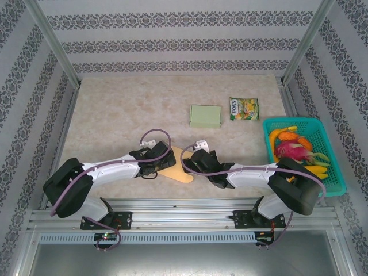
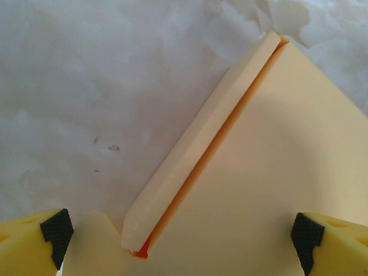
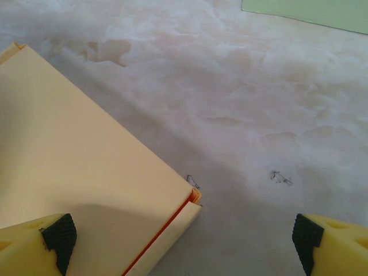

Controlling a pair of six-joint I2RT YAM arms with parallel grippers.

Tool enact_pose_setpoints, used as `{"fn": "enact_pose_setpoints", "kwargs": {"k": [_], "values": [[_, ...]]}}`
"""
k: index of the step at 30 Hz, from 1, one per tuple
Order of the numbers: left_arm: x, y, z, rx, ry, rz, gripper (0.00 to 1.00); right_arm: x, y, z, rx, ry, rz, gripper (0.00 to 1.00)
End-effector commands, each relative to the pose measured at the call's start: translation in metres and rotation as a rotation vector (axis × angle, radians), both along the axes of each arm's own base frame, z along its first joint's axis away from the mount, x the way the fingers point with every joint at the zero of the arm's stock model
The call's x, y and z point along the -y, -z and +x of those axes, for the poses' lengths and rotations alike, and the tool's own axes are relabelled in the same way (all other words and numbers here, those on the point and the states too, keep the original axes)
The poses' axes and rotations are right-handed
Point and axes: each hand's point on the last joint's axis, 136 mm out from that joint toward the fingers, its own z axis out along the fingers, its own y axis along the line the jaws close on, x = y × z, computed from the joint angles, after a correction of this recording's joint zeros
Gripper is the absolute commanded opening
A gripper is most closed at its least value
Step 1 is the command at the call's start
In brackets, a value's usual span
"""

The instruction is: Fold the paper box

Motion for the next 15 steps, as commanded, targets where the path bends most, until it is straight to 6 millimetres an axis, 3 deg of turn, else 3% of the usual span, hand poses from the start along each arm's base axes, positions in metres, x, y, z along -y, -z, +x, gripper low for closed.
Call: {"fn": "enact_pose_setpoints", "kwargs": {"k": [1, 15], "values": [[0.001, 0.007, -0.006, -0.035, 0.0, -0.01, 1.0, 0.015, 0.017, -0.006, -0.031, 0.024, -0.048, 0.98], [0.011, 0.016, -0.011, -0.085, 0.049, -0.023, 0.9, 0.015, 0.021, -0.006, -0.031, 0.032, -0.048, 0.98]]}}
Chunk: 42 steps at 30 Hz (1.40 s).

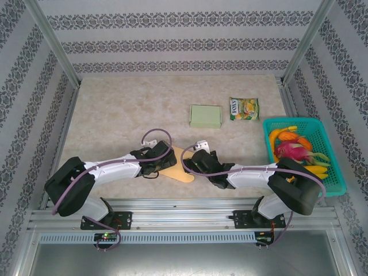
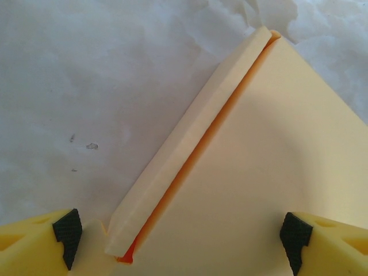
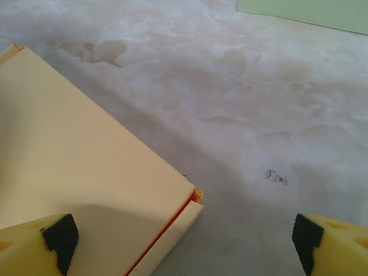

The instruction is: Fold the paper box

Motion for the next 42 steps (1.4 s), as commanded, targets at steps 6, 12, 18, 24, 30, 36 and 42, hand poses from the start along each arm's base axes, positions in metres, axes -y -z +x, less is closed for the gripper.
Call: {"fn": "enact_pose_setpoints", "kwargs": {"k": [6, 12, 18, 24, 30, 36, 42], "values": [[0.008, 0.019, -0.015, -0.088, 0.052, -0.014, 0.81, 0.015, 0.019, -0.006, -0.035, 0.026, -0.055, 0.98], [0.005, 0.026, -0.016, -0.098, 0.049, -0.001, 0.75, 0.016, 0.017, -0.005, -0.03, 0.025, -0.056, 0.98], [0.011, 0.029, -0.019, -0.114, 0.056, -0.035, 0.74, 0.016, 0.017, -0.005, -0.031, 0.029, -0.053, 0.98], [0.016, 0.028, -0.022, -0.14, 0.049, -0.066, 0.8, 0.016, 0.02, -0.006, -0.038, 0.032, -0.049, 0.98], [0.018, 0.021, -0.025, -0.173, 0.059, -0.057, 0.89, 0.016, 0.023, -0.005, -0.042, 0.038, -0.05, 0.98], [0.016, 0.008, -0.031, -0.223, 0.048, -0.015, 0.94, 0.014, 0.025, -0.005, -0.046, 0.037, -0.046, 0.98], [0.01, 0.0, -0.032, -0.209, 0.032, 0.032, 0.98, 0.013, 0.024, -0.004, -0.044, 0.037, -0.04, 0.98]]}}
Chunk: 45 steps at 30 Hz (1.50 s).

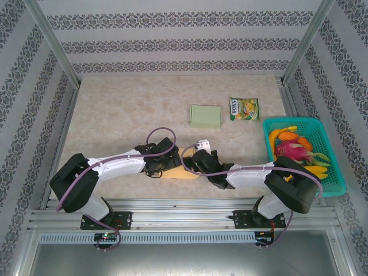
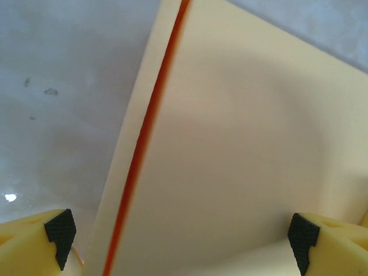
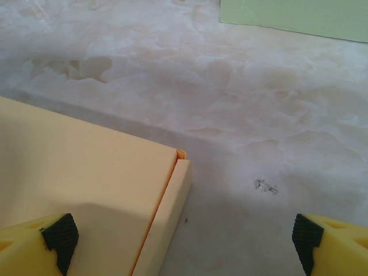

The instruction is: Fold the paper box

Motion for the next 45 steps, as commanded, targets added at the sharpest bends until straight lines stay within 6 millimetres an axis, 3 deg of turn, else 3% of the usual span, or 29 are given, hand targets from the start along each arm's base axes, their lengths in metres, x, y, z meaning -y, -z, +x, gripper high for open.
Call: {"fn": "enact_pose_setpoints", "kwargs": {"k": [1, 11, 17, 21, 29, 34, 45], "values": [[-0.011, 0.002, -0.015, -0.056, -0.003, 0.065, 0.99, 0.01, 0.023, -0.012, -0.072, -0.012, -0.06, 0.98], [0.001, -0.011, -0.023, -0.039, 0.001, 0.018, 1.0, 0.011, 0.021, -0.014, -0.07, -0.011, -0.049, 0.98], [-0.013, -0.026, -0.018, 0.031, -0.059, 0.027, 1.0, 0.01, 0.021, -0.016, -0.075, -0.015, -0.03, 0.98], [-0.015, -0.032, -0.018, 0.071, -0.134, -0.06, 1.0, 0.01, 0.023, -0.017, -0.081, -0.013, -0.021, 0.98], [-0.011, -0.014, -0.036, -0.018, -0.212, -0.152, 1.0, 0.009, 0.024, -0.018, -0.087, -0.017, -0.008, 0.98], [-0.006, -0.015, -0.044, -0.034, -0.222, -0.169, 1.0, 0.008, 0.024, -0.017, -0.084, -0.014, -0.005, 0.98], [0.0, -0.006, -0.032, 0.005, -0.221, -0.137, 0.97, 0.007, 0.027, -0.019, -0.093, -0.016, 0.007, 0.98]]}}
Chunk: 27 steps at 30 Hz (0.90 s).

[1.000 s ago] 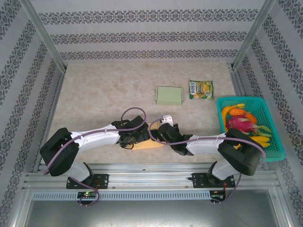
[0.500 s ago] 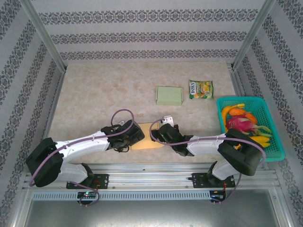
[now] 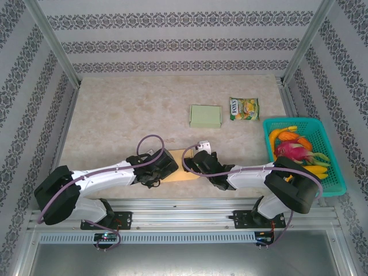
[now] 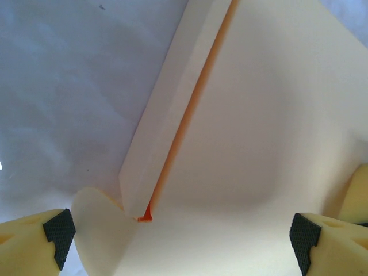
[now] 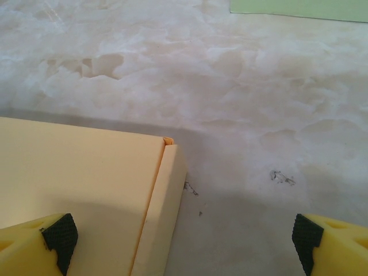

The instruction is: Fold the paper box

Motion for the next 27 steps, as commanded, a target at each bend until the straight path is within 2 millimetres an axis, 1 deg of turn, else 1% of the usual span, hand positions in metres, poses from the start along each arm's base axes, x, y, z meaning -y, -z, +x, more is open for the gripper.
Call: {"fn": "enact_pose_setpoints", "kwargs": {"k": [1, 4, 9, 11, 13, 15, 19, 21, 25, 27], "values": [[0.004, 0.0, 0.008, 0.036, -0.006, 0.022, 0.97, 0.012, 0.024, -0.014, -0.07, -0.017, -0.057, 0.98], [0.003, -0.002, 0.012, 0.043, -0.007, 0.041, 0.97, 0.013, 0.025, -0.015, -0.069, -0.015, -0.057, 0.98], [0.019, -0.004, 0.013, 0.036, 0.007, -0.031, 0.95, 0.013, 0.026, -0.015, -0.07, -0.014, -0.057, 0.98], [0.022, -0.008, 0.015, 0.041, 0.023, -0.028, 0.94, 0.012, 0.027, -0.015, -0.073, -0.016, -0.058, 0.98], [0.011, -0.015, 0.017, 0.057, 0.025, 0.046, 0.94, 0.012, 0.028, -0.014, -0.074, -0.016, -0.057, 0.98], [0.0, -0.019, 0.016, 0.065, 0.021, 0.099, 0.95, 0.011, 0.028, -0.015, -0.075, -0.019, -0.057, 0.98], [-0.022, -0.018, 0.012, 0.076, 0.004, 0.176, 0.97, 0.014, 0.027, -0.015, -0.069, -0.017, -0.065, 0.98], [-0.03, -0.02, 0.012, 0.092, 0.006, 0.207, 0.97, 0.014, 0.026, -0.015, -0.068, -0.018, -0.064, 0.98], [-0.041, -0.033, 0.014, 0.13, 0.013, 0.252, 0.98, 0.014, 0.025, -0.015, -0.068, -0.017, -0.065, 0.98], [-0.038, -0.036, 0.016, 0.145, 0.013, 0.23, 0.98, 0.014, 0.025, -0.015, -0.068, -0.017, -0.068, 0.98]]}}
